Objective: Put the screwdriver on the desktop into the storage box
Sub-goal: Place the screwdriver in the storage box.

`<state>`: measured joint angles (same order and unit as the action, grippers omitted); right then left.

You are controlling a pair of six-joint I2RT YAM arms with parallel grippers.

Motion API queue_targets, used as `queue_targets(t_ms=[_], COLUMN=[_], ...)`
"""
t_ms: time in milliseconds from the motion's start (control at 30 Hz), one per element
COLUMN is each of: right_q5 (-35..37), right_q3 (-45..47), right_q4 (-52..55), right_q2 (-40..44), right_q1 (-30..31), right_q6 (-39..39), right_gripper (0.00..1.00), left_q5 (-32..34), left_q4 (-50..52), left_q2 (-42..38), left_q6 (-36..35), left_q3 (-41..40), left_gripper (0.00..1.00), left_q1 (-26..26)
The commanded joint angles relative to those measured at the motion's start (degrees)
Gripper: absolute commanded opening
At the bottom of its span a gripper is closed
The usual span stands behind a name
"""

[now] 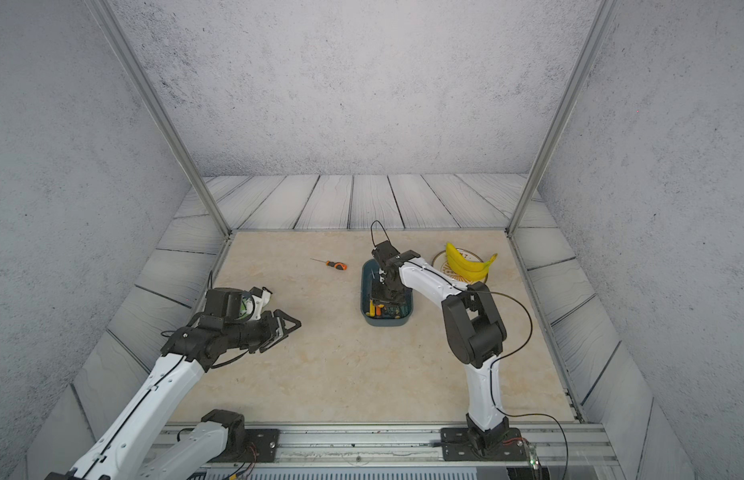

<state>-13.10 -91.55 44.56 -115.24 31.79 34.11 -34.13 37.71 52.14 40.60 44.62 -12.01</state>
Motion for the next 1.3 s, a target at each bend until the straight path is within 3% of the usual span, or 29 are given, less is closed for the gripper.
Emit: queue_targets(t_ms=[0,300,600,933,1267], right_q5=[-0.5,-1.6,-1.9,-10.6,-7.1], right_q3=[-1.2,0.1,6.6,23.4,33.2], right_q4=[-0.1,-1.7,-5.3,-17.0,-13.3], right_q2=[2.0,5.8,17.9,34.6,48.5], right_q1=[-0.2,-0.2,-0.1,-2.2,-2.3], right_q6=[-0.6,-0.9,-3.2,-0.7,-4.3], right_gripper=[0.99,0.99,0.99,0.99,0.87], left_q5=[-0.4,0.3,3.6,7.4,11.1], left_q4=[-0.7,-1.0,-2.2,-5.2,-6.7], left_q2=[0.2,0.8,5.3,17.4,33.0], left_q6=[0.6,1.4,2.4,3.2,3.8], left_q3=[-0.3,0.2,2.6,9.8,21.2], left_gripper=[0.64,0.64,0.64,0.65,0.63], left_q1=[0.1,0.1,0.0,-0.5,-1.1])
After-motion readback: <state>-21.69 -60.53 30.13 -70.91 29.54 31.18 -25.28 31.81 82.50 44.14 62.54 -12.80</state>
